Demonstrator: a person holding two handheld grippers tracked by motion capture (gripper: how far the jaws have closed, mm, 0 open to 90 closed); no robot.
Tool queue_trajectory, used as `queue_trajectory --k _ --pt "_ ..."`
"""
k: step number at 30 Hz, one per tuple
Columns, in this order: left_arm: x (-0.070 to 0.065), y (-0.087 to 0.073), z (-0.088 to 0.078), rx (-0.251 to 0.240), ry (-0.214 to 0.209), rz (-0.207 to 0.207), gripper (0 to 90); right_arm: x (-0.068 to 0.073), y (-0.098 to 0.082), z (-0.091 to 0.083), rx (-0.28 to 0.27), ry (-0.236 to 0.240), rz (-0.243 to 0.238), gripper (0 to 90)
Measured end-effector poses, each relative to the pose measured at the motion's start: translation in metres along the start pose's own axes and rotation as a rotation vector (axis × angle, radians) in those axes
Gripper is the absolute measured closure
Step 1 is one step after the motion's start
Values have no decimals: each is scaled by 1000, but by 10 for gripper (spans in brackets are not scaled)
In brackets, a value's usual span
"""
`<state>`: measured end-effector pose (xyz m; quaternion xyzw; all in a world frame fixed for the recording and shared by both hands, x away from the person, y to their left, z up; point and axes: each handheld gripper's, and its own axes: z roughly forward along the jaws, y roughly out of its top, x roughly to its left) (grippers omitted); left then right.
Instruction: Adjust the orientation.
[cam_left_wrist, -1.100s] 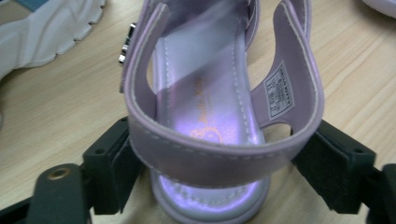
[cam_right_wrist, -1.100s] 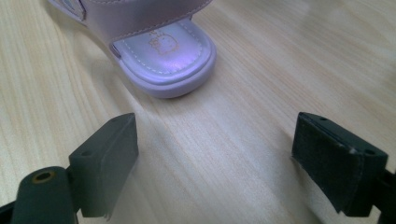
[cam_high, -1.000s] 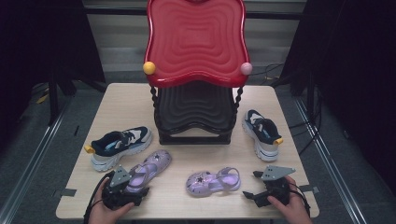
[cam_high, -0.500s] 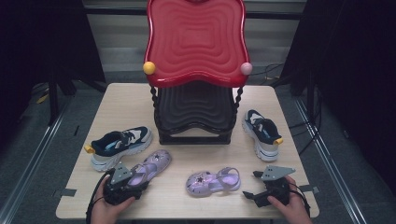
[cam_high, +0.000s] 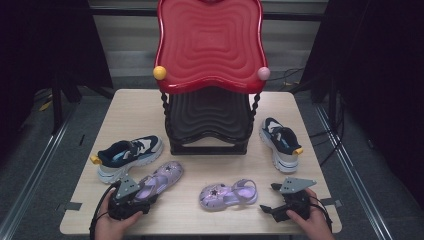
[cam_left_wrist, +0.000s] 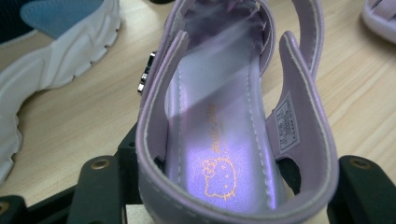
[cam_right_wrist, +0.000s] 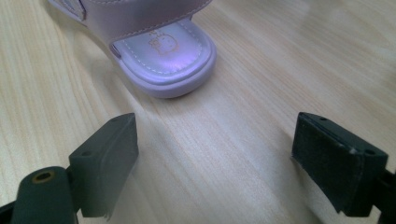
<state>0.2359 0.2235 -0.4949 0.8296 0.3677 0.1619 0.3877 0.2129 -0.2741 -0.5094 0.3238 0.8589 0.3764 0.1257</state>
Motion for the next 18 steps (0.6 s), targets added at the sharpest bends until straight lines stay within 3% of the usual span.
queue_trajectory --k 13,18 --pt "-5 14 -12 -44 -23 -28 372 0 0 0 1 0 2 138" --pt "-11 26 -13 -67 -35 -19 372 0 0 0 1 0 2 138"
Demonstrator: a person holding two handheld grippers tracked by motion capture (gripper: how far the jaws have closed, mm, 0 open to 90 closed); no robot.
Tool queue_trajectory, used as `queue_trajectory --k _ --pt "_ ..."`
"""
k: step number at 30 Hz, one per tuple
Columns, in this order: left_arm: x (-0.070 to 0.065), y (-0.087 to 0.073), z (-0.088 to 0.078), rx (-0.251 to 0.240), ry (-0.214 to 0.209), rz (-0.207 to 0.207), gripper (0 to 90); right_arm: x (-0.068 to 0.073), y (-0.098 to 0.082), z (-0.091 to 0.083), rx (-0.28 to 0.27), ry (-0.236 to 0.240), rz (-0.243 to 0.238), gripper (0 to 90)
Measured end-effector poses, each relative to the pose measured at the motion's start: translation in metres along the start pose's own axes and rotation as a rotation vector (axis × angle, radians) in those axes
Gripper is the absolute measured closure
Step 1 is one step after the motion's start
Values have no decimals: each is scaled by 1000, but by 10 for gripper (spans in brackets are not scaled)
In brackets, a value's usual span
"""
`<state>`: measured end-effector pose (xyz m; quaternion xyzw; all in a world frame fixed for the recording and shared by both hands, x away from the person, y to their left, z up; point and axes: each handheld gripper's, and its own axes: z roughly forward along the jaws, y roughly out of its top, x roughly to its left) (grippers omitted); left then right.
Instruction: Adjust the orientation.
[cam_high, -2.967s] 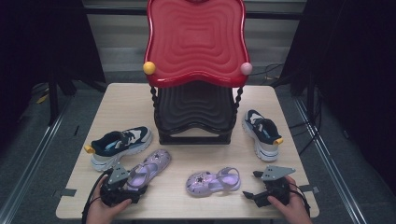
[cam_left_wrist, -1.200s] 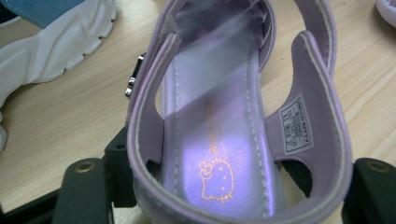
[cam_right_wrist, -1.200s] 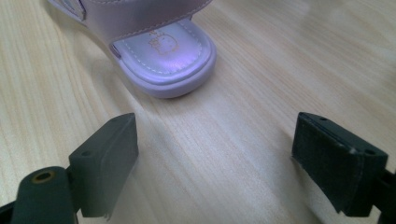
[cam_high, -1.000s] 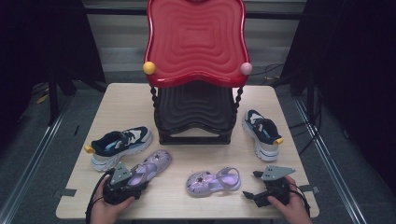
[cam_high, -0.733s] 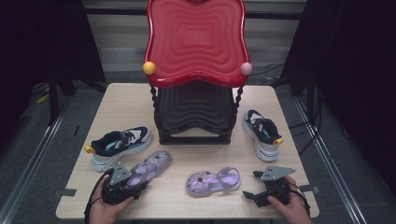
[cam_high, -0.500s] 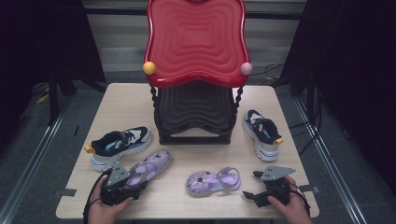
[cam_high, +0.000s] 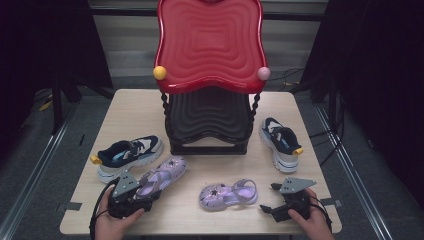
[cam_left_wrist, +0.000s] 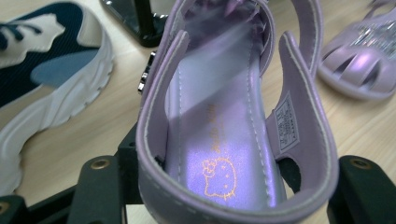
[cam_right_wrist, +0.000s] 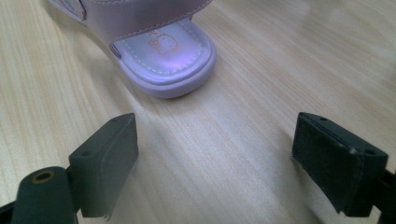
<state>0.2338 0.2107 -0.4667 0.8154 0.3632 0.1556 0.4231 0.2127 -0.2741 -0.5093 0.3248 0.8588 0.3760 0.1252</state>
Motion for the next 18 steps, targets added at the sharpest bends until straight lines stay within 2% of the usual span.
queue_trajectory --k 8,18 --pt "-8 21 1 -18 -21 10 372 0 0 0 0 -1 0 137" --pt "-11 40 3 -59 -20 7 372 0 0 0 1 -1 0 137"
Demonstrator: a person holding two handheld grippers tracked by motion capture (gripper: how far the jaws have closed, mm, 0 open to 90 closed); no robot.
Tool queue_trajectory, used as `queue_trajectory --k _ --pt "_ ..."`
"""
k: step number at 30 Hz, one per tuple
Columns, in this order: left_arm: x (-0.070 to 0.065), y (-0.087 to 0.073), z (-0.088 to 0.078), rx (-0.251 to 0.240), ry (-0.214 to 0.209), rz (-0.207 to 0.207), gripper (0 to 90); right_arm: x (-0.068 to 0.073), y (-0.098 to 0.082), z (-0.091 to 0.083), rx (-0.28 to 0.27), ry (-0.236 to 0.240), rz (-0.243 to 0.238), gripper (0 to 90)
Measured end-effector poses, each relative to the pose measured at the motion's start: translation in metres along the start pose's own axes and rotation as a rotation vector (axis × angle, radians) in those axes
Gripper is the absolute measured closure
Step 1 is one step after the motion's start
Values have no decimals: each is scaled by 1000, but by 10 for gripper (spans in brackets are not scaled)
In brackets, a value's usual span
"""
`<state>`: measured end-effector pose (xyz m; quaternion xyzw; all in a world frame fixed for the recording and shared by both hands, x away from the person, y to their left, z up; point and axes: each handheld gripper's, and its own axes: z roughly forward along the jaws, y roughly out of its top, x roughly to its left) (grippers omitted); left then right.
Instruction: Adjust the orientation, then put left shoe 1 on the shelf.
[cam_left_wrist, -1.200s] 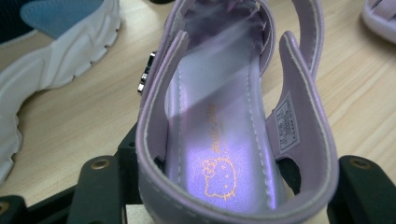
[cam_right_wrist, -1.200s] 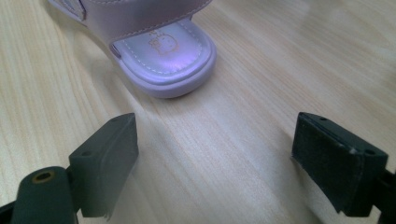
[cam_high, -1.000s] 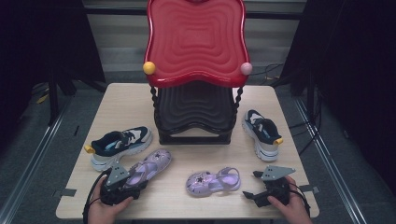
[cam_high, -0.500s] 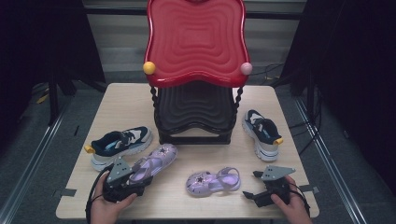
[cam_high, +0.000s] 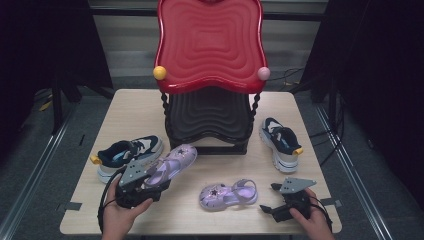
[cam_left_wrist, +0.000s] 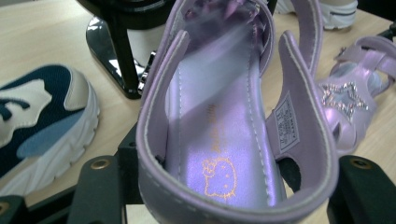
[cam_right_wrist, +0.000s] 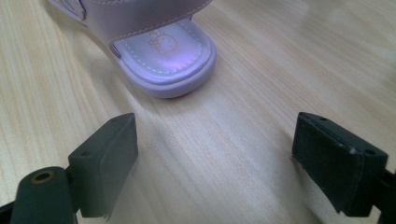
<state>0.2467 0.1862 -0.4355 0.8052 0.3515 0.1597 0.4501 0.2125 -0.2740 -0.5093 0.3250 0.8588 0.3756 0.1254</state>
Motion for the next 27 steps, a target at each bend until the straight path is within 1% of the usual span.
queue_trajectory --k 2,3,5,8,9,12,17,19,22,25,26,27 --pt "-2 6 3 -11 -2 -1 372 0 0 0 2 -1 0 137" --pt "-2 6 3 -11 -2 -1 372 0 0 0 2 -1 1 137" --pt "-4 13 6 -27 -6 -6 372 0 0 0 2 -2 2 137" --pt "-5 17 9 -34 -3 -6 372 0 0 0 2 -1 2 137" --pt "-6 21 11 -44 -3 -17 372 0 0 0 2 -1 1 137" --pt "-6 24 14 -53 0 -24 372 0 0 0 2 -2 1 137" --pt "-7 34 19 -64 9 -34 372 0 0 0 2 -1 1 137" --pt "-7 37 22 -64 25 -35 372 0 0 0 2 -1 1 137" --pt "-7 39 23 -63 27 -44 372 0 0 0 2 -1 2 137" --pt "-7 41 26 -69 37 -43 372 0 0 0 2 -1 2 137" --pt "-8 41 26 -75 44 -53 372 0 0 0 2 -1 1 137" --pt "-7 42 27 -76 48 -53 372 0 0 0 2 -1 1 137"
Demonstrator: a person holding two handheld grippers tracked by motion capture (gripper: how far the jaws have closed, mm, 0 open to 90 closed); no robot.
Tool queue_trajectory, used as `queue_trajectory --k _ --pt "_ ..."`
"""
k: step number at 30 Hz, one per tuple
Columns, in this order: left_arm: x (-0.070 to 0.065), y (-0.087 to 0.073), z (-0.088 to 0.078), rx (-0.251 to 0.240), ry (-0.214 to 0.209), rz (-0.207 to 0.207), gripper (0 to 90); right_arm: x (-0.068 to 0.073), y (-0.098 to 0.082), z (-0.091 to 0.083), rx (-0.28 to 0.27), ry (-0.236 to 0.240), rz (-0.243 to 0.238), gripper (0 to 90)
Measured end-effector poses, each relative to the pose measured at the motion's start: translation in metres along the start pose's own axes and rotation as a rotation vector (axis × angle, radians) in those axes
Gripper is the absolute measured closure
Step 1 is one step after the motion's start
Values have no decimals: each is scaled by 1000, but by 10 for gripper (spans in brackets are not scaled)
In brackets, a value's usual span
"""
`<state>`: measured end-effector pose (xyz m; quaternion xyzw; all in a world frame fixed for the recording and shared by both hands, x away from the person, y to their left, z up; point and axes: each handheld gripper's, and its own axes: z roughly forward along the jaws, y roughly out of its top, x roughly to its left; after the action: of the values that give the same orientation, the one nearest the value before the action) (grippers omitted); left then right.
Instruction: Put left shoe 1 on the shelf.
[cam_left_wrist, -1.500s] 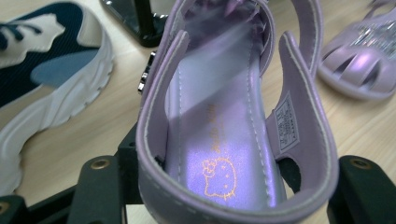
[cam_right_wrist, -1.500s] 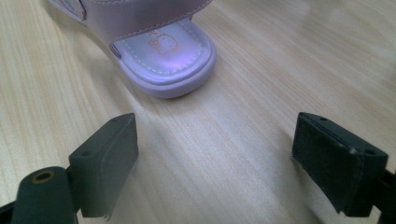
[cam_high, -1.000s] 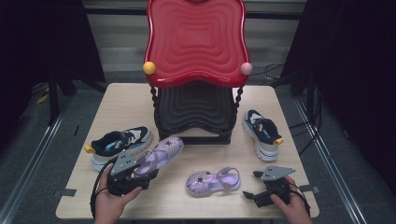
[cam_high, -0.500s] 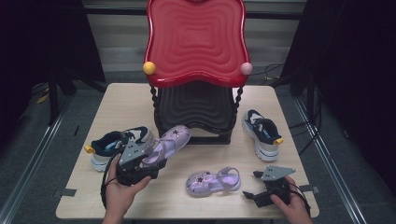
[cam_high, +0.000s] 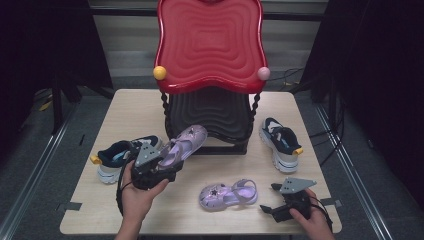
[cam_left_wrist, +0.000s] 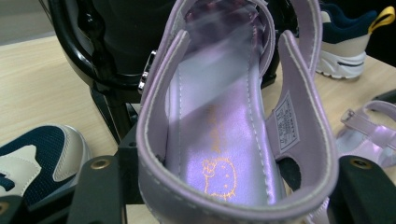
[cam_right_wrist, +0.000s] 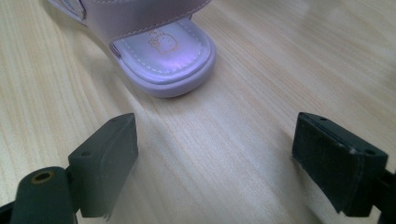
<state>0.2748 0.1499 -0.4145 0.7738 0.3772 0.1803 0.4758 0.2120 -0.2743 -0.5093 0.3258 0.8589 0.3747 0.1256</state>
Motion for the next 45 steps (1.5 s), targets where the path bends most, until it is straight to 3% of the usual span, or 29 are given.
queue_trajectory --k 21,35,45 --pt "-5 12 17 -48 65 -43 372 0 0 0 0 0 2 137" --pt "-8 23 29 -62 106 -31 372 0 0 0 -1 0 -3 137" --pt "-11 27 39 -91 140 -52 372 0 0 0 -1 0 -3 137"
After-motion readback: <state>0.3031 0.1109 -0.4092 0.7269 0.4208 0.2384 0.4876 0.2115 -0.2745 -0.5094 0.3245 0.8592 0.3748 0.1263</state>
